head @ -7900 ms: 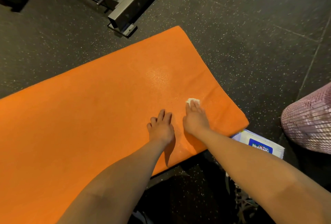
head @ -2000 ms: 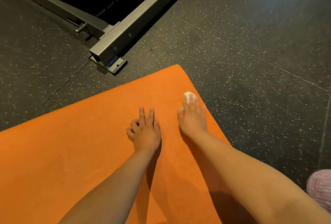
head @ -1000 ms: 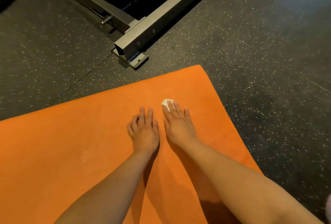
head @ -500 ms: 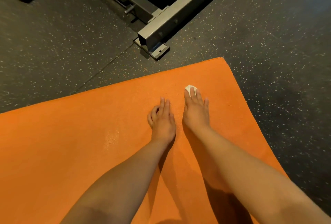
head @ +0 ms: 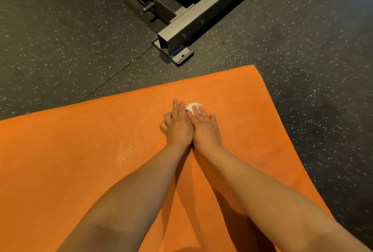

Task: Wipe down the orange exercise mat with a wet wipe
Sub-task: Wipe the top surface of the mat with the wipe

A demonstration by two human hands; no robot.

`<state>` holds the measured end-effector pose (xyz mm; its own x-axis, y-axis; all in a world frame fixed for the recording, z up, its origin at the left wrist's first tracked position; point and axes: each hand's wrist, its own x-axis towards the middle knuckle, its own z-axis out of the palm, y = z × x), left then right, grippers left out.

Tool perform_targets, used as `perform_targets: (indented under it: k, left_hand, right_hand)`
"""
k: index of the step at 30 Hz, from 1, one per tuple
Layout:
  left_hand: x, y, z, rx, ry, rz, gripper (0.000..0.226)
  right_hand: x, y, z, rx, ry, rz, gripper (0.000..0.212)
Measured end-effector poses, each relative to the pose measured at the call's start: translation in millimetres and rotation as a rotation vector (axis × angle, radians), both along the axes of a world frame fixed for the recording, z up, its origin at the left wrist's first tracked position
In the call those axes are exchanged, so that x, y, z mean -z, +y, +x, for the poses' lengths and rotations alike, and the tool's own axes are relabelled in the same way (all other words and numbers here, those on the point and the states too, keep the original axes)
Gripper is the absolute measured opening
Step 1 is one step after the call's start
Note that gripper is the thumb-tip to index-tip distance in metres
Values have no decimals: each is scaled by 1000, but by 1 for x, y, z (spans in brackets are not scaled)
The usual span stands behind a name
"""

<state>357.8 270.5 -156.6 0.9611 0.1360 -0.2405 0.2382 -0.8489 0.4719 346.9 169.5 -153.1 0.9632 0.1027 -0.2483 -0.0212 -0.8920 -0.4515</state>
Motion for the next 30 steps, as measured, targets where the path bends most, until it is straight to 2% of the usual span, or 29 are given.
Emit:
perform_targets:
  k: [2,4,7,9,12,15,17,19,20,22,26,28,30]
  left_hand:
    - [3,0,2,-15,-9,-3,51]
    - [5,1,2,-10,-14,-27,51]
    - [5,3,3,1,4,-50,53]
    - [6,5,4,-10,-4,-66,52]
    - [10,4,2,-9,-25,-102,51]
    - [8,1,1,-17,-19,-87,52]
    - [7,1,2,-8,2,-75,54]
    - [7,1,2,-11,22,-76,55]
    - [8,2,2,-15,33,-76,57]
    - [8,2,5,-14,64,-75,64]
    - [9,4,8,1,89,-143,77]
    - [9,5,10,-7,89,-134,75]
    - [6,2,13,-16,137,-76,71]
  right_hand:
    - [3,-4,0,-105,-21,8,54]
    - [10,-18,9,-123,-75,-80,57]
    - [10,-24,33,41,-50,-157,67]
    - [4,-9,43,89,-21,-91,68]
    - [2,3,44,-88,-33,63,66]
    - [10,-22,56,-215,-72,-51,69]
    - [13,-38,66,-70,-82,-143,76]
    - [12,-39,72,112,-59,-153,78]
    - [11,-32,74,138,-52,-147,79]
    - [7,-14,81,64,-27,-103,79]
    - [-2,19,97,-274,46,70,57]
    - [-2,19,102,-317,58,93,56]
    - [1,6,104,-263,34,-4,68]
